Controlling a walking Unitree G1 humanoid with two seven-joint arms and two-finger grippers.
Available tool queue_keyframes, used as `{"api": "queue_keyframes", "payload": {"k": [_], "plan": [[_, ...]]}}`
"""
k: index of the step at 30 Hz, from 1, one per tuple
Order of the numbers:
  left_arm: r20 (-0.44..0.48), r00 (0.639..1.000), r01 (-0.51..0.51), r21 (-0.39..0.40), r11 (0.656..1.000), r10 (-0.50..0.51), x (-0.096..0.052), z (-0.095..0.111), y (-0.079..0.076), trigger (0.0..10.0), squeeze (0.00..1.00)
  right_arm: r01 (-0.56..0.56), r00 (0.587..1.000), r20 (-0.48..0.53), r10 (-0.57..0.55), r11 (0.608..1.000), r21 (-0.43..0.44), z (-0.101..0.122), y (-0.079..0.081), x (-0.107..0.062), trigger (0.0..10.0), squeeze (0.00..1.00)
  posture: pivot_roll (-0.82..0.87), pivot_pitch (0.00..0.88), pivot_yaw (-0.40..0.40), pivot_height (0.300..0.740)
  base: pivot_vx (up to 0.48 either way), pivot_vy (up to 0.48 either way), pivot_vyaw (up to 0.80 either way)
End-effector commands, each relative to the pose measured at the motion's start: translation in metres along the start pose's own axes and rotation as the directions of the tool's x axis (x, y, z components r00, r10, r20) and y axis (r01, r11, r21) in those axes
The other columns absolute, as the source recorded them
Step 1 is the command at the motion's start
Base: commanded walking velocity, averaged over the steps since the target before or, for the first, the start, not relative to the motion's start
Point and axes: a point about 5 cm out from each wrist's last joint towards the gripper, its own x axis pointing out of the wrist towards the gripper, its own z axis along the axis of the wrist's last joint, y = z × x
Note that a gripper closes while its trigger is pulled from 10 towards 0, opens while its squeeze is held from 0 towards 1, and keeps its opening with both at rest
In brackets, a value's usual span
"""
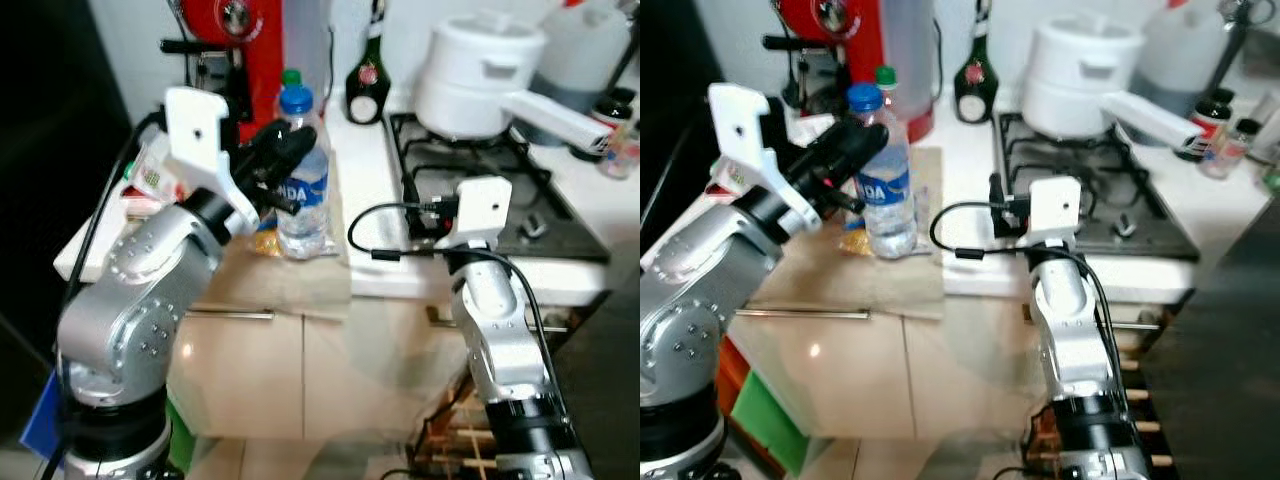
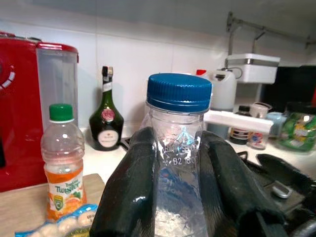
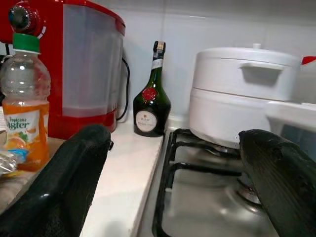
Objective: Restocking fridge
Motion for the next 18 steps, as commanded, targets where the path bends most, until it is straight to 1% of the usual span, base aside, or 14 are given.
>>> {"api": "queue_keyframes", "payload": {"k": [1,5,7,8,9,10,14,18], "plan": [[-0.012,0.996,-0.087,0.063,0.994,0.088,-0.001,-0.003,0.009,10.0,0.0,-0.027,1.0,0.013,0.027,1.0,0.007,0.002,0.006,0.003,10.0,0.0,0.0,0.0,0.001,0.74,0.0,0.0,0.0],[-0.005,0.983,-0.18,0.133,0.975,0.182,-0.001,-0.008,0.017,10.0,0.0,-0.05,0.999,0.012,0.049,0.998,0.023,0.002,0.01,0.004,10.0,0.0,-0.01,0.0,0.001,0.74,0.0,0.0,0.0],[0.002,0.976,-0.215,0.145,0.966,0.217,-0.001,-0.009,0.019,10.0,0.0,-0.062,0.998,0.014,0.061,0.998,0.028,0.001,0.012,0.004,10.0,0.0,-0.01,0.0,0.001,0.74,0.0,0.0,0.0],[0.028,0.966,-0.257,0.179,0.95,0.256,-0.001,-0.007,0.022,10.0,0.0,-0.066,0.998,0.014,0.065,0.997,0.029,0.001,0.013,0.004,10.0,0.0,-0.01,0.0,0.001,0.74,0.0,0.0,0.0],[0.041,0.962,-0.273,0.206,0.94,0.27,-0.001,-0.006,0.023,10.0,0.0,-0.068,0.998,0.015,0.067,0.997,0.031,0.001,0.013,0.004,10.0,0.0,-0.01,0.0,-0.001,0.74,0.0,0.0,0.0],[0.041,0.962,-0.273,0.206,0.94,0.27,-0.001,-0.006,0.023,10.0,0.0,-0.068,0.998,0.015,0.067,0.997,0.031,0.001,0.013,0.004,10.0,0.0,-0.01,0.0,-0.001,0.74,0.0,0.0,0.0],[0.101,0.938,-0.345,0.247,0.905,0.33,-0.004,-0.004,0.029,10.0,0.0,-0.075,0.997,0.019,0.074,0.997,0.037,0.001,0.013,0.004,10.0,0.0,-0.01,0.0,-0.004,0.74,0.0,0.0,0.0],[0.117,0.935,-0.354,0.231,0.906,0.335,-0.004,-0.006,0.029,10.0,0.0,-0.077,0.997,0.023,0.076,0.996,0.037,0.002,0.013,0.004,10.0,0.0,-0.01,0.0,-0.005,0.74,0.0,0.0,0.0]]}}
